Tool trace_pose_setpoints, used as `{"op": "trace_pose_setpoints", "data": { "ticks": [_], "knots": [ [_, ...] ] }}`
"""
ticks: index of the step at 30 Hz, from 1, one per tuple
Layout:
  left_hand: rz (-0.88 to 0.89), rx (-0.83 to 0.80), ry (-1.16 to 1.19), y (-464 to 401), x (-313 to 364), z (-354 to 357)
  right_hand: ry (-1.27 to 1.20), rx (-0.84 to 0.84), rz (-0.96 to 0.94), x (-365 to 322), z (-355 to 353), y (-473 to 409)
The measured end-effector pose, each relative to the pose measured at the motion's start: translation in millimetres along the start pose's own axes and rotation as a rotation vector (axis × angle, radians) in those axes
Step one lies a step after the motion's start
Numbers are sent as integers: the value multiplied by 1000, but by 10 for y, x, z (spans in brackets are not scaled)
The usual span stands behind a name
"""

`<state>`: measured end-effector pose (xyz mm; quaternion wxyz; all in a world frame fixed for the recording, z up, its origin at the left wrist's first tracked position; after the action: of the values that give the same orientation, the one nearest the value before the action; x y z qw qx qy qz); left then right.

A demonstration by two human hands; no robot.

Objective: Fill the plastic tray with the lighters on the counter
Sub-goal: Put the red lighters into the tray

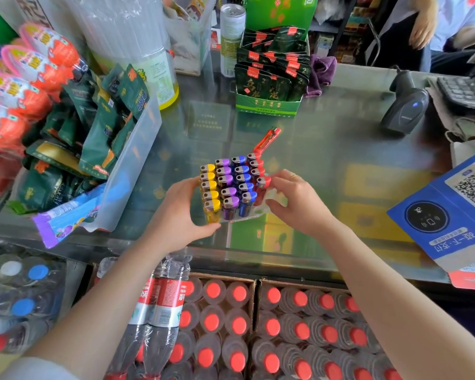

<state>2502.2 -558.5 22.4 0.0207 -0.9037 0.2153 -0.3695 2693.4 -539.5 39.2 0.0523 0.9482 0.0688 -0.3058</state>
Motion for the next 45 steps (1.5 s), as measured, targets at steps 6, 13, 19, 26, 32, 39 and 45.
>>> {"op": "trace_pose_setpoints", "data": {
  "ticks": [6,13,19,26,32,39,45],
  "knots": [
    [-15,-27,-22,47,-126,-116,-364,264,433,172,-66,-398],
    [-13,-23,-16,47,-184,-128,-161,340,706,275,-94,-818],
    [2,-21,4,39,-176,-128,-254,243,738,332,-77,-1021],
    [-14,-61,26,39,-198,-111,-77,163,684,174,-11,-1036],
    [-8,-36,32,5,-151,-178,-121,151,537,97,-43,-795],
    [-3,-60,50,33,-44,-115,-832,137,377,212,-116,91],
    [2,-97,61,4,-27,-4,-623,359,317,179,-57,530]
  ]
}}
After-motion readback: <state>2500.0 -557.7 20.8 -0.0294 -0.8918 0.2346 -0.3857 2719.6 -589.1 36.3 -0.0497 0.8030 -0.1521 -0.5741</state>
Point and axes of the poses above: each hand's wrist, its own y-axis away from the middle knuckle, its own z-axis out of the palm, x = y × z, the point moved 8 cm from there along -y, towards the middle knuckle, and after that the axes turned 14 degrees about z, right-handed, at the moved point
